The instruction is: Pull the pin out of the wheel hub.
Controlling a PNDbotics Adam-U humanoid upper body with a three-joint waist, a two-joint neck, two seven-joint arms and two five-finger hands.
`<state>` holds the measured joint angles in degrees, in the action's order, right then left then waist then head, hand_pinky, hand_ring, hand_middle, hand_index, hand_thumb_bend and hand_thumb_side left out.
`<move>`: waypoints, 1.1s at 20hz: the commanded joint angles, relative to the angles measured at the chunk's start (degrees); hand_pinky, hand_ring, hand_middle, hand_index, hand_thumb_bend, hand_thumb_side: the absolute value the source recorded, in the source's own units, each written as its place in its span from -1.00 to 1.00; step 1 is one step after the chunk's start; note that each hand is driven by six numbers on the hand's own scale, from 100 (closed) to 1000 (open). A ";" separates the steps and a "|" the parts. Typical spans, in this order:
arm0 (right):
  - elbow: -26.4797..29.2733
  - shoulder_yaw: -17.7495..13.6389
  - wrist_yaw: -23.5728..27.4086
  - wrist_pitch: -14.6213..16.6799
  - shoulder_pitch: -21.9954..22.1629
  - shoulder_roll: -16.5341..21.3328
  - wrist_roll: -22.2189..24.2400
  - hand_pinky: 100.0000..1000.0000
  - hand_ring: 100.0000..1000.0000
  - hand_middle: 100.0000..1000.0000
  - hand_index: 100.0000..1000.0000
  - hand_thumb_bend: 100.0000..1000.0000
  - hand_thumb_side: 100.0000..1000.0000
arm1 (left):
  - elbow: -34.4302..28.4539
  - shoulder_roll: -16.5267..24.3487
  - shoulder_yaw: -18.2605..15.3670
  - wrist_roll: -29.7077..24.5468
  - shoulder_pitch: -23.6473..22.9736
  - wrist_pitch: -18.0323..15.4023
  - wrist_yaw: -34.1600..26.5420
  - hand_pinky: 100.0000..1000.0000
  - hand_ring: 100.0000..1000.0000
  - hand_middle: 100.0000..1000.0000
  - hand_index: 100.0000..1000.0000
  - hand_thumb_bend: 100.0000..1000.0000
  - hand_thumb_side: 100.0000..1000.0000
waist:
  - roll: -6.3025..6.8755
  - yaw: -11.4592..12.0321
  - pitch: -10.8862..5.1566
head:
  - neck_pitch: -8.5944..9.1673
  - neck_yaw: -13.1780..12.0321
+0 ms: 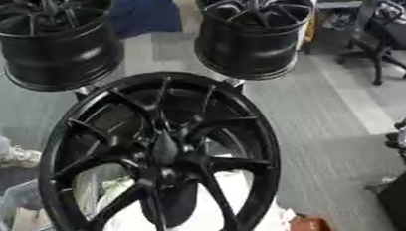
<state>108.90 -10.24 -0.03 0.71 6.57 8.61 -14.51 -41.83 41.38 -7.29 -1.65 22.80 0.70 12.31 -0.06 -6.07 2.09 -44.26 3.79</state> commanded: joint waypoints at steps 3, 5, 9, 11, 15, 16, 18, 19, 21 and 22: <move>0.54 -0.43 0.05 0.10 -0.51 0.34 -0.29 0.07 0.03 0.05 0.53 -1.00 -0.32 | -13.23 0.25 -2.38 0.69 -3.99 -0.61 -6.87 0.09 0.11 0.64 0.78 -1.00 0.75 | 0.12 0.32 -0.51 | 0.14 0.47; 0.52 -0.46 0.05 0.09 -0.55 0.28 -0.32 0.07 0.03 0.05 0.53 -1.00 -0.32 | -19.40 -1.03 -3.31 0.34 -6.50 -1.23 -9.65 0.07 0.10 0.59 0.75 -1.00 0.66 | 0.06 0.49 -0.47 | 0.14 0.53; 0.48 -0.51 0.07 0.09 -0.60 0.14 -0.38 0.07 0.03 0.05 0.53 -1.00 -0.31 | -30.11 -4.47 -5.43 0.42 -10.98 -1.21 -13.63 0.03 0.05 0.47 0.65 -1.00 0.53 | -0.08 0.73 -0.37 | 0.14 0.56; 0.47 -0.56 0.08 0.10 -0.63 0.07 -0.43 0.07 0.03 0.05 0.53 -1.00 -0.31 | -34.76 -6.64 -6.51 1.22 -12.95 -0.60 -15.19 0.02 0.02 0.42 0.61 -1.00 0.50 | -0.13 0.72 -0.31 | 0.14 0.54; 0.41 -0.64 0.14 0.12 -0.69 -0.07 -0.54 0.07 0.03 0.04 0.53 -1.00 -0.30 | -42.81 -11.74 -8.70 4.83 -16.10 1.51 -18.40 -0.01 -0.04 0.22 0.50 -1.00 0.43 | -0.26 0.41 -0.22 | 0.14 0.43; 0.39 -0.63 0.17 0.13 -0.68 -0.11 -0.55 0.07 0.03 0.04 0.53 -1.00 -0.30 | -44.44 -12.98 -9.02 5.86 -16.69 2.10 -18.76 -0.02 -0.06 0.16 0.46 -1.00 0.42 | -0.30 0.38 -0.20 | 0.14 0.33; 0.35 -0.61 0.24 0.13 -0.64 -0.23 -0.55 0.07 0.03 0.04 0.53 -1.00 -0.30 | -47.20 -15.90 -9.52 7.74 -17.60 3.15 -18.83 -0.02 -0.06 0.13 0.43 -1.00 0.41 | -0.44 0.34 -0.18 | 0.14 0.13; 0.34 -0.60 0.28 0.15 -0.63 -0.28 -0.54 0.07 0.03 0.04 0.53 -1.00 -0.30 | -48.33 -17.51 -9.64 8.51 -17.89 3.69 -18.75 -0.02 -0.08 0.08 0.39 -1.00 0.43 | -0.52 0.32 -0.18 | 0.14 0.08; 0.32 -0.51 0.34 0.17 -0.63 -0.36 -0.47 0.07 0.03 0.04 0.53 -1.00 -0.30 | -49.76 -19.87 -9.48 9.25 -18.27 4.66 -18.49 -0.02 -0.08 -0.03 0.30 -1.00 0.45 | -0.63 0.31 -0.21 | 0.14 -0.01; 0.31 -0.45 0.37 0.18 -0.64 -0.39 -0.40 0.07 0.03 0.04 0.53 -1.00 -0.30 | -50.16 -20.77 -9.28 9.23 -18.41 5.14 -18.25 -0.02 -0.08 -0.04 0.30 -1.00 0.46 | -0.67 0.35 -0.25 | 0.14 -0.04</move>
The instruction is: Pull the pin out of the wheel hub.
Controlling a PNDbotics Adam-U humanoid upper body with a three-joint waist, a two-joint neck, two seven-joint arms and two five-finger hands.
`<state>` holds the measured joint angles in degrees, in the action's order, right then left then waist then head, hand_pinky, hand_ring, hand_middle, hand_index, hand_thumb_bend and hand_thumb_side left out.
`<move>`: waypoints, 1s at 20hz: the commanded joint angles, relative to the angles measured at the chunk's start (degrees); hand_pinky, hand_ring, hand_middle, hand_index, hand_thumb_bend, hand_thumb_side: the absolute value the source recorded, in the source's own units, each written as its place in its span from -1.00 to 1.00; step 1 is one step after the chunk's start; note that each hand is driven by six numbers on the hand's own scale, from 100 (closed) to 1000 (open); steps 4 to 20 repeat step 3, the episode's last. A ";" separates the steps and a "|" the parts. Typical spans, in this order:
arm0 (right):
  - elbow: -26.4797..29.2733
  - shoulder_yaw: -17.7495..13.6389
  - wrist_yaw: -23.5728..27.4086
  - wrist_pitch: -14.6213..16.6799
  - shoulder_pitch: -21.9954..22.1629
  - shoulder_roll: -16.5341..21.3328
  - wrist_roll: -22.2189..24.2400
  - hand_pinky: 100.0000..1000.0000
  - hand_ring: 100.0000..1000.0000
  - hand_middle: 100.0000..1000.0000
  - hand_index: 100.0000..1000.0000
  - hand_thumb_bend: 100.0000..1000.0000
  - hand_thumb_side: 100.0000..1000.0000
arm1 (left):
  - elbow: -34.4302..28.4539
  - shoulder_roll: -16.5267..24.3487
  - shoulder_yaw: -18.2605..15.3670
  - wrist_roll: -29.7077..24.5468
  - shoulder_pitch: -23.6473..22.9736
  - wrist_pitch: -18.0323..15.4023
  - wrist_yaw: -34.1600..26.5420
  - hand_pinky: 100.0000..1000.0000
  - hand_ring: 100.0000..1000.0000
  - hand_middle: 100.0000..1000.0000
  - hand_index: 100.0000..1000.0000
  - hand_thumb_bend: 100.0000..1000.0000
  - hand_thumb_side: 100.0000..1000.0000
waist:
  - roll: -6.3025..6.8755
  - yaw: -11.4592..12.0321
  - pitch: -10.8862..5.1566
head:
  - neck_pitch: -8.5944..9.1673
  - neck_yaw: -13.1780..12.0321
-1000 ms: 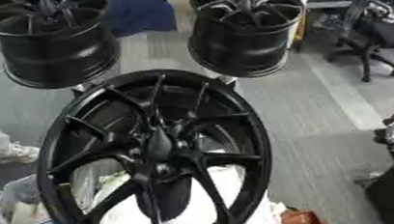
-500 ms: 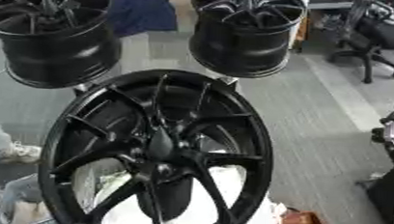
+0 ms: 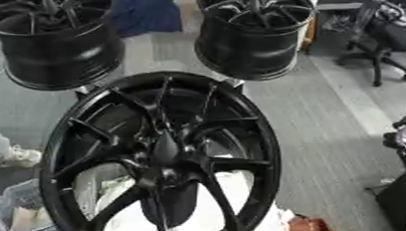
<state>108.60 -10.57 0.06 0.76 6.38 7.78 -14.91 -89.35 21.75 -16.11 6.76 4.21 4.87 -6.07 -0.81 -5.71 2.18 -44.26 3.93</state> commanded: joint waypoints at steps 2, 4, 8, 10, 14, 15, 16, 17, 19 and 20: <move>0.60 -0.06 0.33 0.15 -0.52 0.37 0.10 0.07 0.03 0.05 0.53 -1.00 -0.30 | -3.20 -2.56 -0.35 0.81 0.09 1.73 0.61 -0.02 -0.09 -0.11 0.25 -1.00 0.46 | 0.00 0.04 -0.48 | 0.14 -0.22; 0.58 -0.08 0.34 0.17 -0.54 0.35 0.12 0.07 0.03 0.05 0.53 -1.00 -0.30 | -3.45 -3.06 -0.28 0.82 0.13 1.99 0.81 -0.02 -0.09 -0.11 0.25 -1.00 0.46 | -0.02 0.07 -0.55 | 0.14 -0.22; 0.58 -0.08 0.34 0.17 -0.54 0.35 0.12 0.07 0.03 0.05 0.53 -1.00 -0.30 | -3.45 -3.06 -0.28 0.82 0.13 1.99 0.81 -0.02 -0.09 -0.11 0.25 -1.00 0.46 | -0.02 0.07 -0.55 | 0.14 -0.22; 0.58 -0.08 0.34 0.17 -0.54 0.35 0.12 0.07 0.03 0.05 0.53 -1.00 -0.30 | -3.45 -3.06 -0.28 0.82 0.13 1.99 0.81 -0.02 -0.09 -0.11 0.25 -1.00 0.46 | -0.02 0.07 -0.55 | 0.14 -0.22; 0.58 -0.08 0.34 0.17 -0.54 0.35 0.12 0.07 0.03 0.05 0.53 -1.00 -0.30 | -3.45 -3.06 -0.28 0.82 0.13 1.99 0.81 -0.02 -0.09 -0.11 0.25 -1.00 0.46 | -0.02 0.07 -0.55 | 0.14 -0.22; 0.58 -0.08 0.34 0.17 -0.54 0.35 0.12 0.07 0.03 0.05 0.53 -1.00 -0.30 | -3.45 -3.06 -0.28 0.82 0.13 1.99 0.81 -0.02 -0.09 -0.11 0.25 -1.00 0.46 | -0.02 0.07 -0.55 | 0.14 -0.22; 0.58 -0.08 0.34 0.17 -0.54 0.35 0.12 0.07 0.03 0.05 0.53 -1.00 -0.30 | -3.45 -3.06 -0.28 0.82 0.13 1.99 0.81 -0.02 -0.09 -0.11 0.25 -1.00 0.46 | -0.02 0.07 -0.55 | 0.14 -0.22; 0.58 -0.08 0.34 0.17 -0.54 0.35 0.12 0.07 0.03 0.05 0.53 -1.00 -0.30 | -3.45 -3.06 -0.28 0.82 0.13 1.99 0.81 -0.02 -0.09 -0.11 0.25 -1.00 0.46 | -0.02 0.07 -0.55 | 0.14 -0.22; 0.58 -0.08 0.34 0.17 -0.54 0.35 0.12 0.07 0.03 0.05 0.53 -1.00 -0.30 | -3.45 -3.06 -0.28 0.82 0.13 1.99 0.81 -0.02 -0.09 -0.11 0.25 -1.00 0.46 | -0.02 0.07 -0.55 | 0.14 -0.22; 0.58 -0.08 0.34 0.17 -0.54 0.35 0.12 0.07 0.03 0.05 0.53 -1.00 -0.30 | -3.45 -3.06 -0.28 0.82 0.13 1.99 0.81 -0.02 -0.09 -0.11 0.25 -1.00 0.46 | -0.02 0.07 -0.55 | 0.14 -0.22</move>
